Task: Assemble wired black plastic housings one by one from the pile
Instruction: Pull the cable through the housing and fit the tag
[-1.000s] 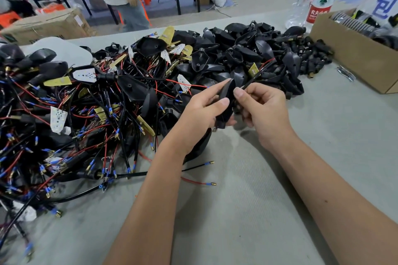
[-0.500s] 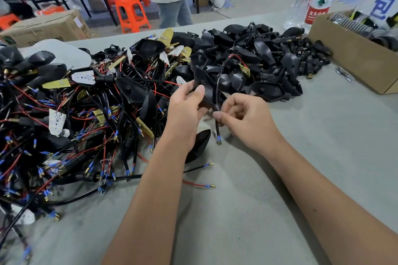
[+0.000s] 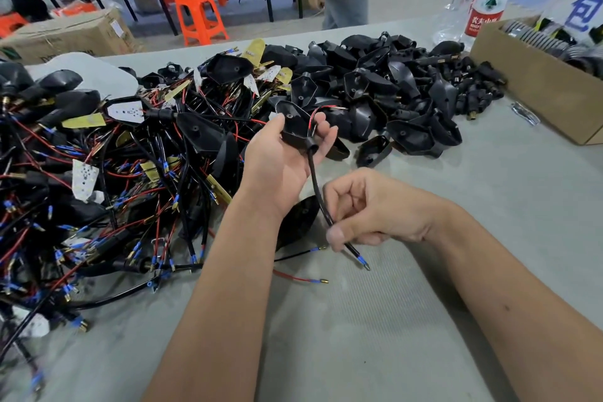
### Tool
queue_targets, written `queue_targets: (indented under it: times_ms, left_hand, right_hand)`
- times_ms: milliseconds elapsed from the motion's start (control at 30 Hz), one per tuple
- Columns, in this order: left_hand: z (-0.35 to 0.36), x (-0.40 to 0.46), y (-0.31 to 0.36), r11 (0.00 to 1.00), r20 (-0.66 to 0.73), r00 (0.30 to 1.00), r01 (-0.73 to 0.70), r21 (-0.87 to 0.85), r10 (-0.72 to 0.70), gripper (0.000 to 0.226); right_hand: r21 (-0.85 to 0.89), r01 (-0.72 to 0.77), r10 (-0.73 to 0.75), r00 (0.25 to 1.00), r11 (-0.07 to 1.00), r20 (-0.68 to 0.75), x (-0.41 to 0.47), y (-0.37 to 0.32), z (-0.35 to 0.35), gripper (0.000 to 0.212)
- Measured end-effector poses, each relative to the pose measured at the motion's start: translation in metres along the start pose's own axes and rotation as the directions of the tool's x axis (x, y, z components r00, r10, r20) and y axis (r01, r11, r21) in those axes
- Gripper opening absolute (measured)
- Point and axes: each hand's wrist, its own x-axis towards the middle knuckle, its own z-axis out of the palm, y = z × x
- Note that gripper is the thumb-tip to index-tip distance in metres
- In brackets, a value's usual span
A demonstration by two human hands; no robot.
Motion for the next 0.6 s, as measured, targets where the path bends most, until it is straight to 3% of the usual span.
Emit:
queue_targets:
  times_ms: [67, 233, 300, 433, 600]
  left_hand:
    - [-0.002, 0.000, 0.004, 0.996, -0.016, 0.998, 0.063, -0.063, -0.064, 0.034]
    - [-0.005, 0.003, -0.002, 0.996, -0.066, 0.994, 0.091, -0.008, -0.091, 0.017]
    - [-0.006, 0.005, -0.006, 0.997, -0.069, 0.996, 0.066, 0.048, -0.063, 0.014]
    - [-0.009, 0.008, -0.006, 0.997, -0.069, 0.997, 0.036, 0.074, -0.031, 0.008]
    - [-0.012, 0.008, -0.011, 0.984, -0.050, 0.998, 0.034, 0.172, -0.026, 0.013]
  right_hand:
    - [-0.004, -0.006, 0.007, 0.999, 1.000, 0.032, 0.001, -0.001, 0.002, 0.021]
    - [0.094, 0.065, -0.031, 0.945, 0.993, -0.326, 0.017, 0.003, 0.014, 0.023]
    - [0.053, 0.052, -0.033, 0.949, 0.997, -0.313, 0.016, 0.004, 0.013, 0.015]
    - [-0.011, 0.003, -0.004, 0.997, 1.000, -0.079, 0.004, 0.000, 0.007, 0.016]
    - [0.148, 0.057, -0.006, 0.947, 0.987, -0.322, 0.015, 0.002, 0.012, 0.025]
